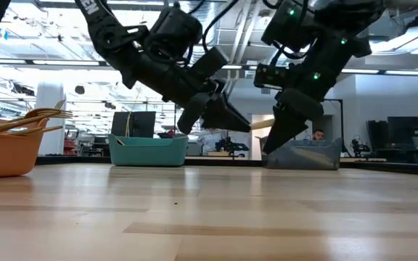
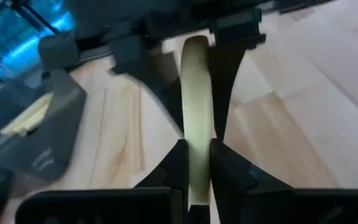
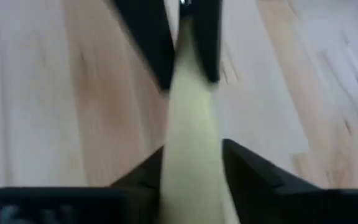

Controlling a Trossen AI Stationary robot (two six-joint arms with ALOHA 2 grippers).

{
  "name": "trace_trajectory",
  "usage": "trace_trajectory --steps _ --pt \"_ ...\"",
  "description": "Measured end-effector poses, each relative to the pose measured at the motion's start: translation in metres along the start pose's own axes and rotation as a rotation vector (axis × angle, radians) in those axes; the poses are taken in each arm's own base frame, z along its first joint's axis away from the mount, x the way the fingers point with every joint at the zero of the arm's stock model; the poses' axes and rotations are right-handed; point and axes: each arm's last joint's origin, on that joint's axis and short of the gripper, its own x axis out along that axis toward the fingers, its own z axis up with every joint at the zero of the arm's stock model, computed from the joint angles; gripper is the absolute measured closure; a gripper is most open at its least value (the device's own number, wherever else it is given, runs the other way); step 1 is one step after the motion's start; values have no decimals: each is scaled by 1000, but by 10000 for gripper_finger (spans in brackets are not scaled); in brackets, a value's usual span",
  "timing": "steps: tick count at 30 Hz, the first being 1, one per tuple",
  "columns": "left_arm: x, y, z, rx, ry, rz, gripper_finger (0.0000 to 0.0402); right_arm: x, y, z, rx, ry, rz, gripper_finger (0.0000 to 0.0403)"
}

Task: Sort silverware by color (type)
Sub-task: Put the yellow knife into the black bin

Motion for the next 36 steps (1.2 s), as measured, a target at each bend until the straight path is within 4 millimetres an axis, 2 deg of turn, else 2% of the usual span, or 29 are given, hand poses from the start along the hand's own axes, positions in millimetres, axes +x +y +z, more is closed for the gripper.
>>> trace_trajectory --steps 2,3,11,15,18,21,24,30,33,36 --pt "0 8 -7 -17 11 -26 375 2 -6 1 -11 12 24 319" --pt "0 11 -9 -30 13 -37 375 3 -10 1 -9 16 34 324" --pt "0 28 -19 -87 11 -32 358 8 -29 5 -12 8 29 323" --pt "0 33 -22 -109 41 32 333 9 -39 5 1 8 10 323" --pt "-1 38 -27 -129 117 135 314 2 -55 -1 39 -5 -27 323" --pt "-3 41 -36 -102 256 239 301 -14 -77 -15 98 -50 -83 324" --pt "-4 41 -45 -107 329 235 292 -37 -100 -27 166 -176 -165 324" --pt "-3 44 -45 -203 249 145 290 -68 -135 -59 204 -337 -333 324" --pt "-3 48 -41 -206 197 159 290 -73 -151 -73 210 -355 -409 324" --pt "-2 49 -39 -202 171 172 290 -72 -165 -84 215 -347 -415 324"
